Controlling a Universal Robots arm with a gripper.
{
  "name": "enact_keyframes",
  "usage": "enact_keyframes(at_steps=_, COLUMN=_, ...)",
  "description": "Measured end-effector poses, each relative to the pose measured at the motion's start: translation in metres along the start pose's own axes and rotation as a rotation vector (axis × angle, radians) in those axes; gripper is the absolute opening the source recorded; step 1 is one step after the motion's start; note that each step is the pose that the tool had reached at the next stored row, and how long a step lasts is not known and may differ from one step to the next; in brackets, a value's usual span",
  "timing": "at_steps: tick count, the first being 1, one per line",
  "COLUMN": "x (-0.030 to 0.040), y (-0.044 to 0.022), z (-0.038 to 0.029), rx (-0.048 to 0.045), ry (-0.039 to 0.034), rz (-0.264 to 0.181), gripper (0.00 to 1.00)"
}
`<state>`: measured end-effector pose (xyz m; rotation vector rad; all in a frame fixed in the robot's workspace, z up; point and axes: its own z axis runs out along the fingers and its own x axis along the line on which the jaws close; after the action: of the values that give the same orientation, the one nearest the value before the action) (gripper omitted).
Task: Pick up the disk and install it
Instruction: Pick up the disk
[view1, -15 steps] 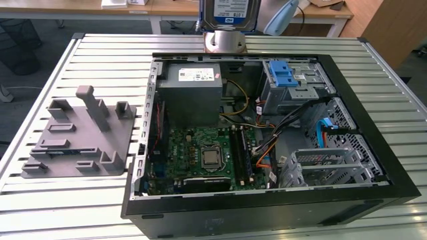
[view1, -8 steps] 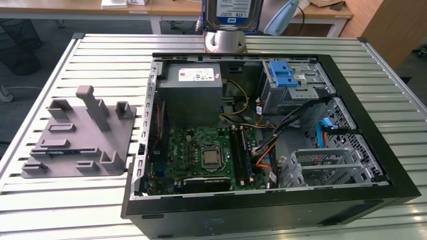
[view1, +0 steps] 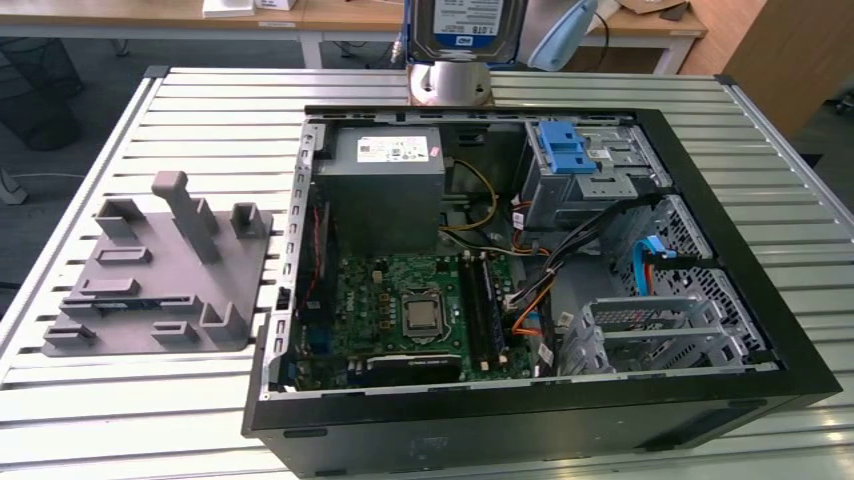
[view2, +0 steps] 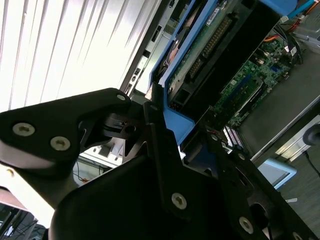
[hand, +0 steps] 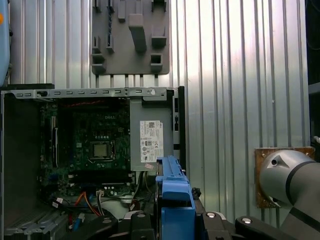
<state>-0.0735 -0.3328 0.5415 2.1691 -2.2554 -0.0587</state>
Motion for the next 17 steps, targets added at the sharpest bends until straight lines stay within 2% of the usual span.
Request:
enact_keyframes(at_steps=4, x=0.0015, y=0.0, z=-0.0001, rx=0.0, ry=0.0001, rz=0.0, gripper=0.36)
enact_keyframes(at_steps=5, x=0.0057, y=-0.0001, z=-0.0001, rx=0.0, ry=0.0, rz=0.0, gripper=0.36)
enact_keyframes(at_steps=15, x=0.0081, y=-0.0003, z=-0.0002, rx=0.0, ry=0.0008, rz=0.0, gripper=0.36)
enact_keyframes(at_steps=16, x=0.0118, y=-0.0004, z=-0.0003, rx=0.0001, ry=0.0026, rz=0.0, gripper=0.36)
enact_keyframes(at_steps=17, x=0.0124, y=-0.0004, z=-0.0003, rx=0.0001, ry=0.0025, rz=0.0, gripper=0.36)
